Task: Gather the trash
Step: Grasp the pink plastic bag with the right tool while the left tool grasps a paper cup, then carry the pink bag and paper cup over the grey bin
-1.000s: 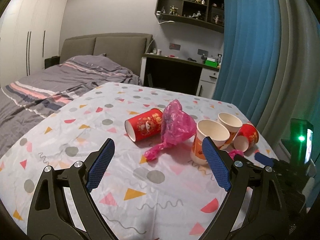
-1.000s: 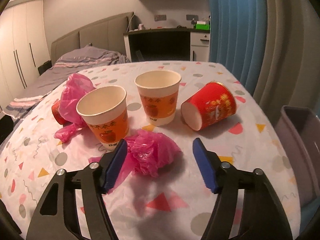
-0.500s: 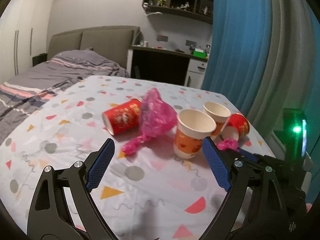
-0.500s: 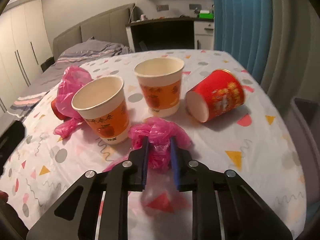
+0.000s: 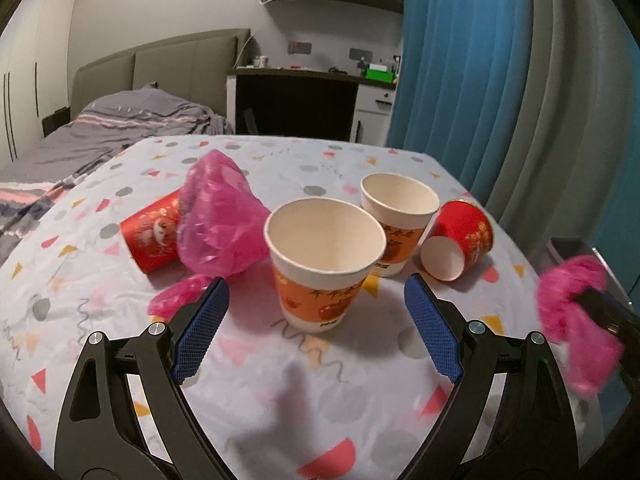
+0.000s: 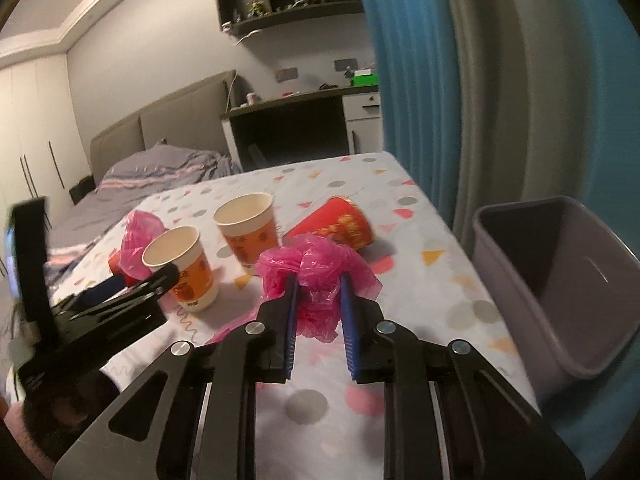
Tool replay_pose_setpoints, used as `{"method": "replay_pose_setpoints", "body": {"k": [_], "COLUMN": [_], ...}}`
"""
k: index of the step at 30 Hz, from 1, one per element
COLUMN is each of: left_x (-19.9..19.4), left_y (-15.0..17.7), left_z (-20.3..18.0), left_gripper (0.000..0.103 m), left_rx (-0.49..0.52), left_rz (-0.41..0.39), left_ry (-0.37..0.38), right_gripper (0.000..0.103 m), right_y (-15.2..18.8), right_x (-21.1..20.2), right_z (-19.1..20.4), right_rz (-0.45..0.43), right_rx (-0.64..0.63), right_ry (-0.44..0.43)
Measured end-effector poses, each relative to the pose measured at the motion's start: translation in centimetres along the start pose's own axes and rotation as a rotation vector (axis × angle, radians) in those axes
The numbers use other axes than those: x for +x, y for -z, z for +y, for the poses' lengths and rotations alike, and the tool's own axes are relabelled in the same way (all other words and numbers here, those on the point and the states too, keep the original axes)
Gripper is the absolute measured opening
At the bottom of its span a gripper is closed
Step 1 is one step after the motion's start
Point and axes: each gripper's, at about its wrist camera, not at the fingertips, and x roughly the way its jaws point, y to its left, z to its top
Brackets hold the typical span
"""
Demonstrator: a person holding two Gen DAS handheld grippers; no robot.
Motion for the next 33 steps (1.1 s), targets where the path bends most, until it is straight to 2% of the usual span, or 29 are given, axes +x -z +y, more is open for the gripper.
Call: {"method": "replay_pose_setpoints", "body": {"k": [3, 7, 9, 13, 17, 20, 33], "left_x": [1.2, 2.1, 2.4, 3.1, 3.0, 2.3, -6.0], "left_y": [-0.1, -0.6, -0.8, -0.9, -0.8, -0.5, 1.8], "left_z": [-0.2, -0.3, -0.4, -0.3, -0.1, -0.3, -4.0], "left_gripper": [0.088, 0.086, 0.082, 0.063, 0.060, 0.059, 0.058], "left_rx": [0.005, -0.005, -0.005, -0.008, -0.014, -0.005, 0.055], "left_rz": [0.022, 0.030, 0.038, 0.070, 0.065, 0.061, -0.017], "left_ry": [-0.032, -0.039, -0.037, -0.021, -0.012, 0.004, 0.146], "right_gripper": [0.021, 0.021, 0.021, 0.021, 0.021, 0.021, 0.021], "right_y": [0.1, 0.3, 0.4, 0.5, 0.6, 0.6, 0.7], "right_x": [-0.8, -1.2, -1.3, -1.3, -1.5, -1.8, -4.3], "right_z": [-1.0, -1.4, -1.7, -2.1, -2.6, -2.7, -4.5], "right_rz": [-0.013, -0.014, -0.016, -0.017, -0.020, -0.026, -0.070], "right_rx": [0.011, 0.017, 0.017, 0.019, 0.028, 0.028, 0.050], "right_ry": [0.002, -0.003, -0.004, -0.004, -0.003, 0.005, 0.041]}}
